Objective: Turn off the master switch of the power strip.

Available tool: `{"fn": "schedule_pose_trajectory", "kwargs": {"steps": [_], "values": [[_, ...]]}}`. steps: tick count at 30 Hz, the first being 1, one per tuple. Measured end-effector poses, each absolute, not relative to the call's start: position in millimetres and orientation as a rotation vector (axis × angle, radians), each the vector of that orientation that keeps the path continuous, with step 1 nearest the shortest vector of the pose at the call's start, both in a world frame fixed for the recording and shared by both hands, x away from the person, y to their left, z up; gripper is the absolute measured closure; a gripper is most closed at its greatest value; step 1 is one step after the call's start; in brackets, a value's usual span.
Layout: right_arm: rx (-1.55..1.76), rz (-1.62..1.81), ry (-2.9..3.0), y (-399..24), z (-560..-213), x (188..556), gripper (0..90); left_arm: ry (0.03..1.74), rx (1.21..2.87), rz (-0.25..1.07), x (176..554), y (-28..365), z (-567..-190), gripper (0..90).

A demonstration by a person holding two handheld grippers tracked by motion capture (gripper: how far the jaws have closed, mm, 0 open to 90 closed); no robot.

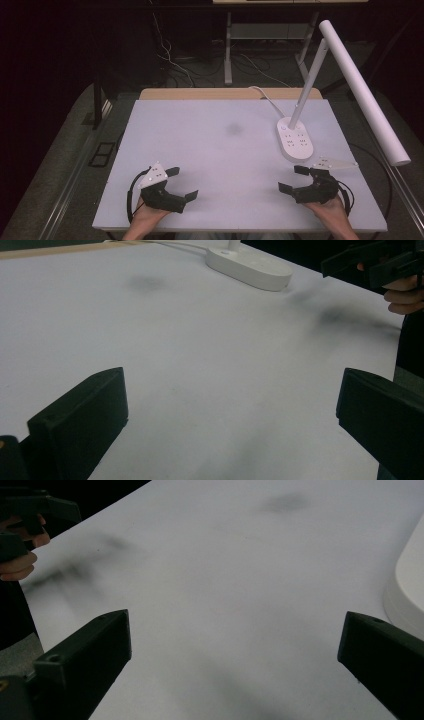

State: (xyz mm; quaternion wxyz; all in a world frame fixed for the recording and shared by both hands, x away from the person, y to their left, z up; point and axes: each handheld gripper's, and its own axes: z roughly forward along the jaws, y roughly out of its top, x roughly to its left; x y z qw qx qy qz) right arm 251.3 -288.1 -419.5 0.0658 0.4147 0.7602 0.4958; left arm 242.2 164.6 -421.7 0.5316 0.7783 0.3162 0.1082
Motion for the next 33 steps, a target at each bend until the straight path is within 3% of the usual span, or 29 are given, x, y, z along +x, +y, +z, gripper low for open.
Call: {"fn": "schedule_pose_trajectory", "kwargs": {"steps": [33], "values": [[1.260,1.468,2.323,-286.7,-410.6,253.2,0.0,0.797,1.860,0.244,251.5,173.4,-427.4,0.0]]}}
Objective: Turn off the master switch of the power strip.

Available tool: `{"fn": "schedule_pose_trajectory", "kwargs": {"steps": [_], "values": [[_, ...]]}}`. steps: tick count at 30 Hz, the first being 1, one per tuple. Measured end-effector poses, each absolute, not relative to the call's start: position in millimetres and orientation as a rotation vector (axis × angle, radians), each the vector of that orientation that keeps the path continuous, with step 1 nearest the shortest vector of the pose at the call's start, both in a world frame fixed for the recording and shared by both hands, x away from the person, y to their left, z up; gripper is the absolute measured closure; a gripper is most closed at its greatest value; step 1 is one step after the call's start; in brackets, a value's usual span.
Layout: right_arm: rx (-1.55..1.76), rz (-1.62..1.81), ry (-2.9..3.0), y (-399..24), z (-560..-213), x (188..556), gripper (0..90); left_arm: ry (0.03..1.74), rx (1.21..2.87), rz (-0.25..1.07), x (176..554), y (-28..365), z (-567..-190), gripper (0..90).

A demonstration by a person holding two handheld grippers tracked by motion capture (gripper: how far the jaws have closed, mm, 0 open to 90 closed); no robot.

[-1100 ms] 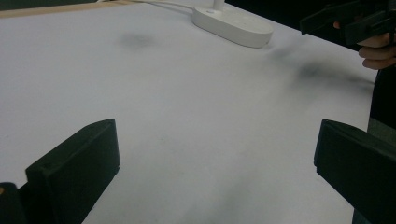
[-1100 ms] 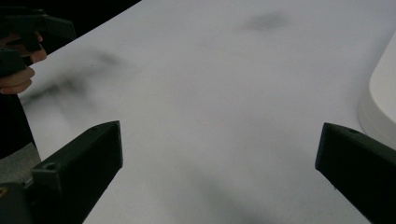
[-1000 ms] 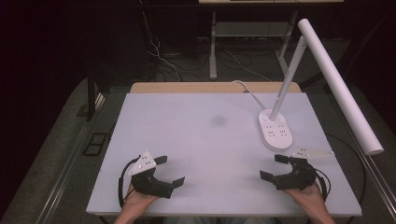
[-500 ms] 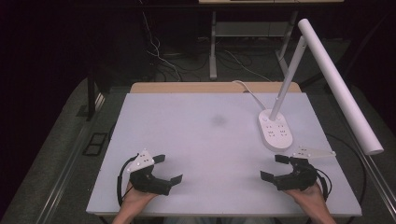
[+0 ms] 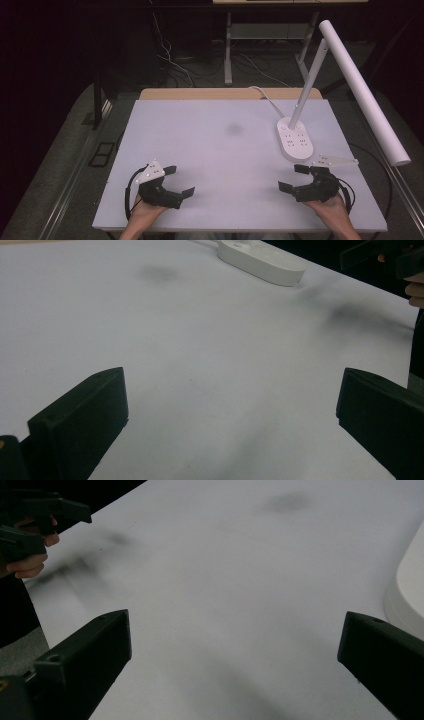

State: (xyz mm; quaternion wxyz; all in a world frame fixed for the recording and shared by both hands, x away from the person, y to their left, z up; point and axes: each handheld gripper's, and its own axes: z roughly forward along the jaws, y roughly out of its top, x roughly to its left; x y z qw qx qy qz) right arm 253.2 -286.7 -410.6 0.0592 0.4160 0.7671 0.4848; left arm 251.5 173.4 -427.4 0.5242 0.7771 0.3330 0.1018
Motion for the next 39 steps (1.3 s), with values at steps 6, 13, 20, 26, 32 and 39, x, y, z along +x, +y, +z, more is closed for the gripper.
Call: {"fn": "schedule_pose_trajectory", "kwargs": {"steps": [6,13,20,26,32,39], "values": [[1.247,1.435,2.339,-283.8,-409.0,254.0,0.0,0.797,1.864,0.244,251.5,174.7,-427.3,0.0],[1.241,1.404,2.357,-280.6,-406.9,257.7,0.0,0.799,1.856,0.246,251.3,175.9,-427.2,0.0],[1.227,1.389,2.368,-277.7,-403.5,261.7,0.1,0.799,1.856,0.245,250.7,175.3,-427.2,0.0],[1.221,1.396,2.363,-278.5,-396.6,266.3,0.1,0.796,1.858,0.246,251.1,175.2,-427.3,0.0],[1.210,1.391,2.372,-277.6,-390.9,271.6,0.1,0.798,1.855,0.245,251.2,176.2,-427.2,0.0],[1.188,1.375,2.387,-276.9,-382.2,279.2,0.0,0.797,1.853,0.245,251.2,176.2,-427.1,0.0]]}}
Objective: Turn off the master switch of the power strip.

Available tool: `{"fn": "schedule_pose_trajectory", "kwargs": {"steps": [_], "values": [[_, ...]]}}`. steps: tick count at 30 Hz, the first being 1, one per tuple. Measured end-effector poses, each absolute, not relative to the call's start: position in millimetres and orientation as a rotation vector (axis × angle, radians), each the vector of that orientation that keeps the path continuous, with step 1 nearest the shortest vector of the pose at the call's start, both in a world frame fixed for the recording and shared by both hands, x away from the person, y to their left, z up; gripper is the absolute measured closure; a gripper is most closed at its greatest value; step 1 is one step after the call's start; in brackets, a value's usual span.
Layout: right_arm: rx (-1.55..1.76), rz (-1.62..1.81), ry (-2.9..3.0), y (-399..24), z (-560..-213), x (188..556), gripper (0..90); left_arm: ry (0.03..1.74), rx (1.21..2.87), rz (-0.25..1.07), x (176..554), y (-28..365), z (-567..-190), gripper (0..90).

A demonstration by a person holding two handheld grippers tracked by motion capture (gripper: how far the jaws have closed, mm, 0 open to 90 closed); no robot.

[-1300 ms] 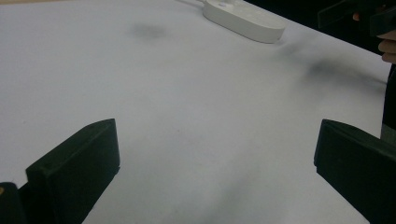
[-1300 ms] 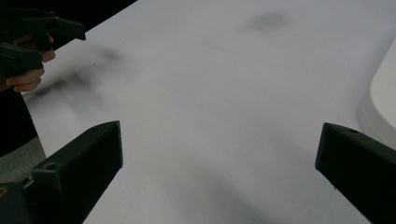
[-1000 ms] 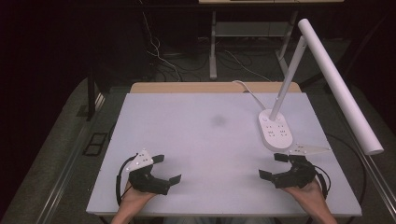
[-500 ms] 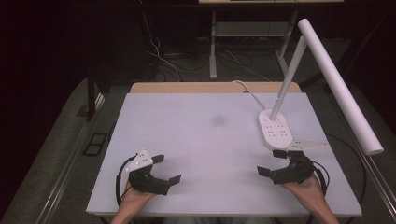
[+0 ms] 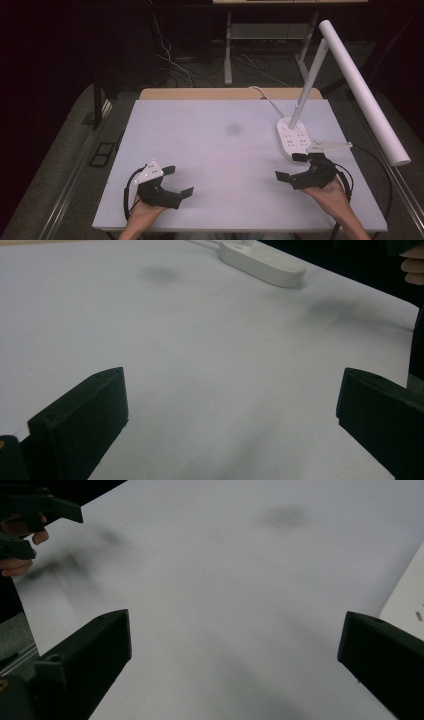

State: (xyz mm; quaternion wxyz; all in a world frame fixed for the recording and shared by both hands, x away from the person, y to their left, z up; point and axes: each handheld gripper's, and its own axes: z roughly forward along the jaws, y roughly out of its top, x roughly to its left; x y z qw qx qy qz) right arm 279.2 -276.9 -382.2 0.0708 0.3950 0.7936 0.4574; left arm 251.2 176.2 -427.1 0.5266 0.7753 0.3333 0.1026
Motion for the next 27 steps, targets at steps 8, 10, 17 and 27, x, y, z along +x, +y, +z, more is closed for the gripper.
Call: {"fn": "schedule_pose_trajectory", "kwargs": {"steps": [8,10,17,27], "values": [[1.177,1.343,2.395,-275.7,-375.1,290.0,0.1,0.800,1.848,0.241,252.4,176.2,-427.1,0.0],[1.179,1.334,2.397,-274.4,-374.2,292.8,0.1,0.800,1.847,0.242,252.2,176.5,-427.2,0.0],[1.165,1.301,2.413,-272.0,-370.6,302.2,0.1,0.805,1.840,0.245,251.5,177.7,-426.6,0.0],[1.163,1.278,2.412,-271.2,-364.3,315.5,0.1,0.807,1.840,0.247,251.4,179.2,-426.4,0.0]]}}
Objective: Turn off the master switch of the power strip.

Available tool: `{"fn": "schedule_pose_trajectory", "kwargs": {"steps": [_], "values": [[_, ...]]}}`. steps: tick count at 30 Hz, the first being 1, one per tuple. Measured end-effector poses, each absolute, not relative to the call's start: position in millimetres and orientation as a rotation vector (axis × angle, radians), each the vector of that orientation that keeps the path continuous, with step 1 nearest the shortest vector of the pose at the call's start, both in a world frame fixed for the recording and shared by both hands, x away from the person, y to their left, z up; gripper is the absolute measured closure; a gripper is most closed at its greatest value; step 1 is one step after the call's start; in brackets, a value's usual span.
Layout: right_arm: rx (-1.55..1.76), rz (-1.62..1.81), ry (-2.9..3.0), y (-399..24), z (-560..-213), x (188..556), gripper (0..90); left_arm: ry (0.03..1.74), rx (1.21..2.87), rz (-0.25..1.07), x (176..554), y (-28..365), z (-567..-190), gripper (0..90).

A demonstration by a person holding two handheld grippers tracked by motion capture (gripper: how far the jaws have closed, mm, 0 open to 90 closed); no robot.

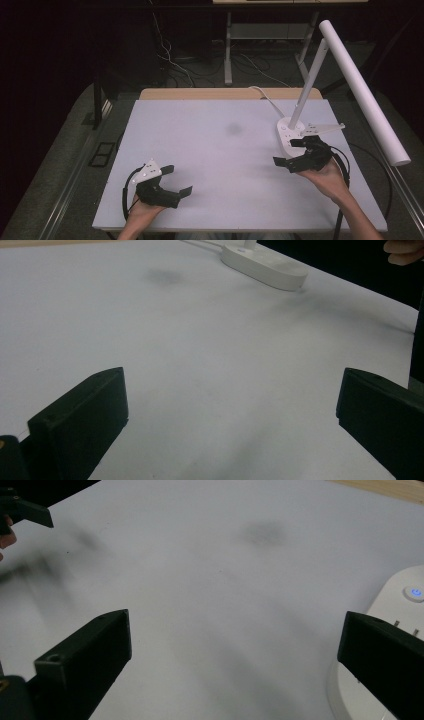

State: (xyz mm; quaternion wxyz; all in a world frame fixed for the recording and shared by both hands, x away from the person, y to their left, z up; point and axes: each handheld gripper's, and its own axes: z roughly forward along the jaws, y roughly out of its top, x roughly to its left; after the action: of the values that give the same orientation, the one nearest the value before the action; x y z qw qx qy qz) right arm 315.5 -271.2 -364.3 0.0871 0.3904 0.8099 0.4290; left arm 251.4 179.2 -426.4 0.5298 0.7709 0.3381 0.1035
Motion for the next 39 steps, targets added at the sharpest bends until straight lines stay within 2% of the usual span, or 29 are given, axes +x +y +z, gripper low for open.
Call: {"fn": "schedule_pose_trajectory", "kwargs": {"steps": [39], "values": [[1.147,1.174,2.407,-263.1,-353.4,368.0,0.1,0.815,1.836,0.248,251.7,180.3,-426.8,0.0]]}}
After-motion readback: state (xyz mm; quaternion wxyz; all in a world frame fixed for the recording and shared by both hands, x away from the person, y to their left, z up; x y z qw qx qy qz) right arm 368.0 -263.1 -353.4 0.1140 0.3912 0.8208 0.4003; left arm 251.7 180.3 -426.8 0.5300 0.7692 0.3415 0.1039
